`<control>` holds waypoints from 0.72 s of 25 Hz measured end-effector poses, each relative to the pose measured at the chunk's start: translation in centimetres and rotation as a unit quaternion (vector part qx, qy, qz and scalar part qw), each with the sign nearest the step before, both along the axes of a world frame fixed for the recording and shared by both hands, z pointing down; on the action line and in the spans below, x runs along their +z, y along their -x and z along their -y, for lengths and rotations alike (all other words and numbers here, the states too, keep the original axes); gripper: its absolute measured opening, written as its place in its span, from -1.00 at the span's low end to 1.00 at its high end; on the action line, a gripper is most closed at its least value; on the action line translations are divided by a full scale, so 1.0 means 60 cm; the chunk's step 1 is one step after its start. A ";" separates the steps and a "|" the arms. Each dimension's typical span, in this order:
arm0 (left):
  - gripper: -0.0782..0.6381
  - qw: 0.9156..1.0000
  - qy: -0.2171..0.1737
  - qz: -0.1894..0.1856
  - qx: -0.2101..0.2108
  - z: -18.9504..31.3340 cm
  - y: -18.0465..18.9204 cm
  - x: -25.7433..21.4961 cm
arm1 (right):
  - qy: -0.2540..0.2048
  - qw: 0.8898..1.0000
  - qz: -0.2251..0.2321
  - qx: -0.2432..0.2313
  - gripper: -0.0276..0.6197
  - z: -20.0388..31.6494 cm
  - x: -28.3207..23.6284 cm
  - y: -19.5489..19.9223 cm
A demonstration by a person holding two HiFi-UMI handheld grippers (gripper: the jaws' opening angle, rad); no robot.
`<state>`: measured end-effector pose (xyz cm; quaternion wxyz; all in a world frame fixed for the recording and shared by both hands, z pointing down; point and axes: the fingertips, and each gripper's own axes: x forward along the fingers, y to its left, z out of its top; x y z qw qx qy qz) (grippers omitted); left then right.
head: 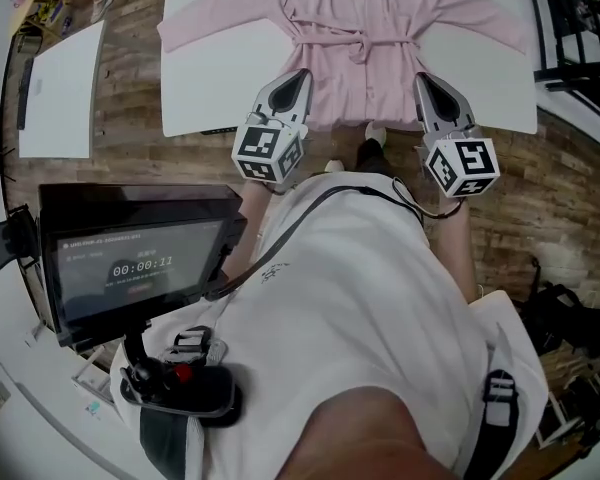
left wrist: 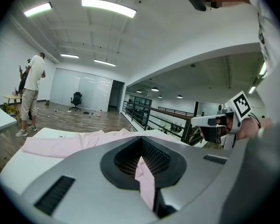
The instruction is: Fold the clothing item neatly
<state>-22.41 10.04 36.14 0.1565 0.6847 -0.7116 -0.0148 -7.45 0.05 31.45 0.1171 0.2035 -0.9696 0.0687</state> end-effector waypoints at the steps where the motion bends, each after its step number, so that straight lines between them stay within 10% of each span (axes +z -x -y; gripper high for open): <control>1: -0.78 1.000 0.001 0.002 -0.004 0.009 0.002 0.000 | -0.001 1.000 0.001 -0.004 -0.91 0.010 -0.001 0.004; 18: -0.78 0.998 0.021 -0.014 -0.057 0.213 -0.003 0.044 | 0.028 0.998 -0.014 -0.055 -0.91 0.221 0.066 0.024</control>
